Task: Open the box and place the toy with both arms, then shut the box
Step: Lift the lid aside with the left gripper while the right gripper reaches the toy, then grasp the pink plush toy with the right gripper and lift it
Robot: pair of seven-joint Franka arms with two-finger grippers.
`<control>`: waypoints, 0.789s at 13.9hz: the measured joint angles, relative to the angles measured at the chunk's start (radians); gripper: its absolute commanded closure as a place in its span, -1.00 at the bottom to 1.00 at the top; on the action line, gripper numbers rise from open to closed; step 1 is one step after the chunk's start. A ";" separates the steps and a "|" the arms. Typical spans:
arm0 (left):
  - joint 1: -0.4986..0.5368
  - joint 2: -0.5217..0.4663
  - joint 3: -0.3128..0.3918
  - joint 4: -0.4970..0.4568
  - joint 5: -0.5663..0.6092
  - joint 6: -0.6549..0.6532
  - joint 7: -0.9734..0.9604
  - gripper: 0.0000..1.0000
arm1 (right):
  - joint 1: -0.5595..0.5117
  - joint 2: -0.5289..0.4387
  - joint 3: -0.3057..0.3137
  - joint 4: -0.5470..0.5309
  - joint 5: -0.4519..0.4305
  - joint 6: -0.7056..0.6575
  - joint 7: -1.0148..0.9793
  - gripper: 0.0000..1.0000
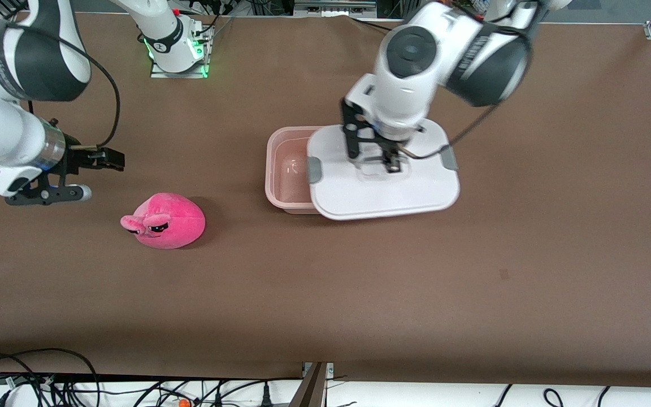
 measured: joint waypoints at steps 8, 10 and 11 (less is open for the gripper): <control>0.417 -0.006 0.005 0.057 -0.001 -0.143 0.387 1.00 | -0.001 0.203 0.000 -0.040 0.099 0.248 -0.041 -1.00; 0.499 -0.004 0.006 0.057 -0.001 -0.162 0.464 1.00 | -0.002 0.216 0.000 -0.047 0.099 0.273 -0.041 -1.00; 0.531 -0.003 0.006 0.057 -0.001 -0.170 0.493 1.00 | -0.002 0.220 0.000 -0.053 0.100 0.286 -0.041 -1.00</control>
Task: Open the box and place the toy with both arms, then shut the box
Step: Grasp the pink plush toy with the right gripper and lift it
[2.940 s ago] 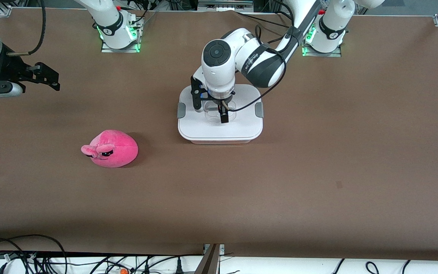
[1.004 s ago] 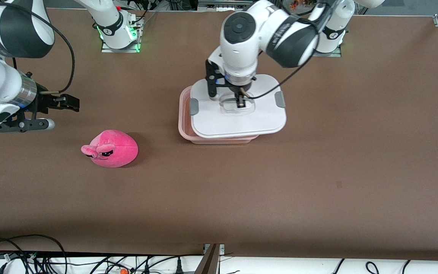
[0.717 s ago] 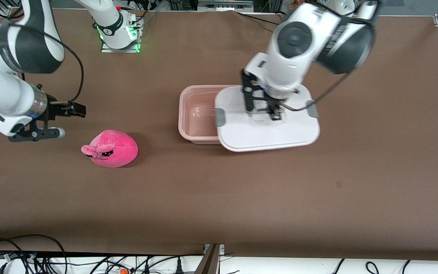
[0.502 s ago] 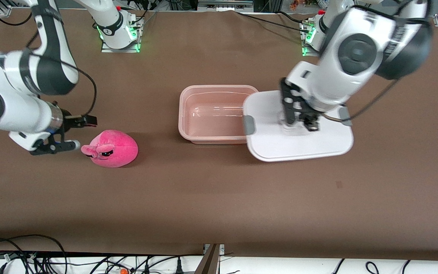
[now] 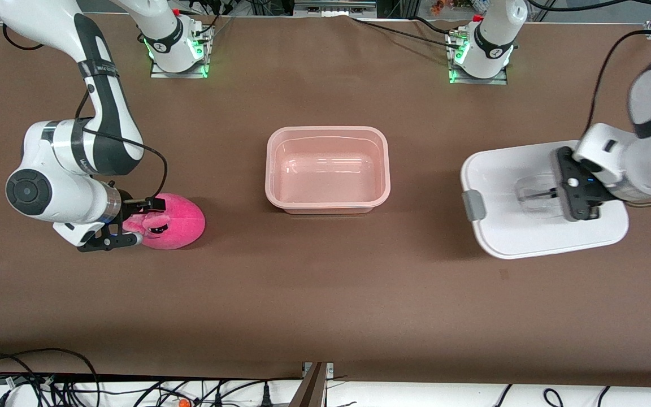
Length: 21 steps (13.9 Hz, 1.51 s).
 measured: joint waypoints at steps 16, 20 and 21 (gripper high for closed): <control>0.091 0.005 -0.025 0.000 0.070 -0.049 0.063 1.00 | 0.000 -0.013 0.000 -0.019 0.009 0.003 -0.161 1.00; 0.091 0.005 -0.025 0.000 0.070 -0.050 0.063 1.00 | 0.040 -0.016 0.008 0.101 0.002 -0.154 -0.247 1.00; 0.091 0.005 -0.024 0.000 0.070 -0.051 0.063 1.00 | 0.064 -0.016 0.010 0.143 -0.018 -0.198 -0.264 1.00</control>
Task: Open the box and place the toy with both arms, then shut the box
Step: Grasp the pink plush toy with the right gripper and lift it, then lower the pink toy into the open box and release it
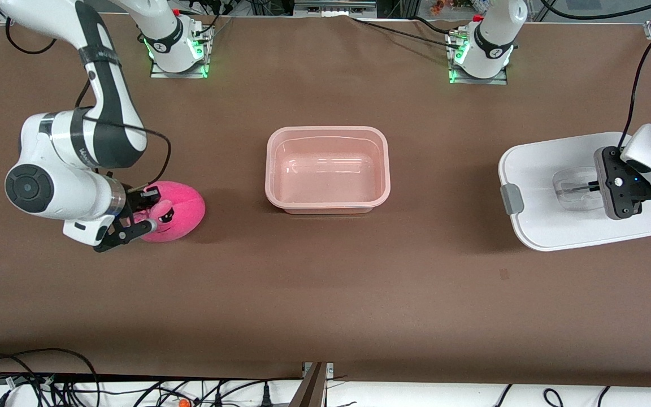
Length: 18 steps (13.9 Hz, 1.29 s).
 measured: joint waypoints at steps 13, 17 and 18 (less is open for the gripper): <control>0.001 0.000 0.002 0.000 0.000 -0.009 0.000 1.00 | 0.451 0.025 0.015 0.283 -0.168 -0.216 -0.365 1.00; 0.000 0.000 0.002 0.000 0.000 -0.011 0.000 1.00 | 0.514 0.058 0.028 0.290 -0.154 -0.218 -0.368 1.00; 0.000 0.000 0.002 0.000 0.000 -0.012 0.000 1.00 | 0.516 0.059 0.039 0.291 -0.154 -0.223 -0.369 1.00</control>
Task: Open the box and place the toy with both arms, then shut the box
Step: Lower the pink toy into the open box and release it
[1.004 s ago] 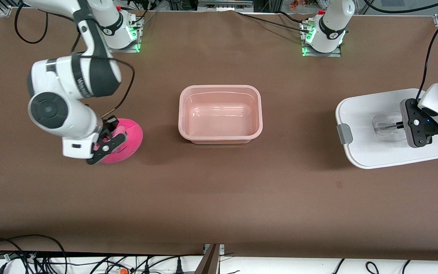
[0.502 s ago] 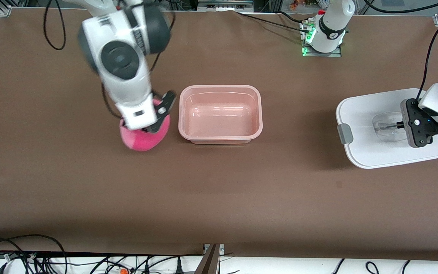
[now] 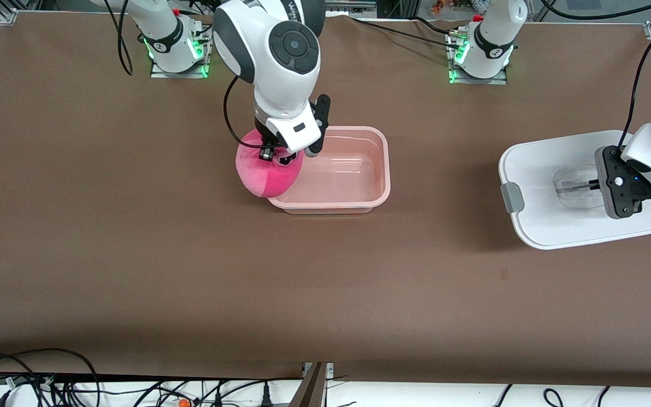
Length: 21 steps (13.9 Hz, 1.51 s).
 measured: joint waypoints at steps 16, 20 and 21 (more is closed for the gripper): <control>0.000 0.000 0.000 0.000 0.000 -0.003 0.000 1.00 | 0.075 0.221 0.014 0.061 -0.027 0.117 0.035 1.00; 0.000 0.000 0.001 0.000 0.000 -0.003 0.000 1.00 | 0.101 0.279 0.014 0.062 -0.062 0.191 0.121 -1.00; 0.000 0.000 0.001 0.000 0.000 -0.003 0.000 1.00 | 0.108 0.293 0.014 0.062 -0.064 0.220 0.146 -1.00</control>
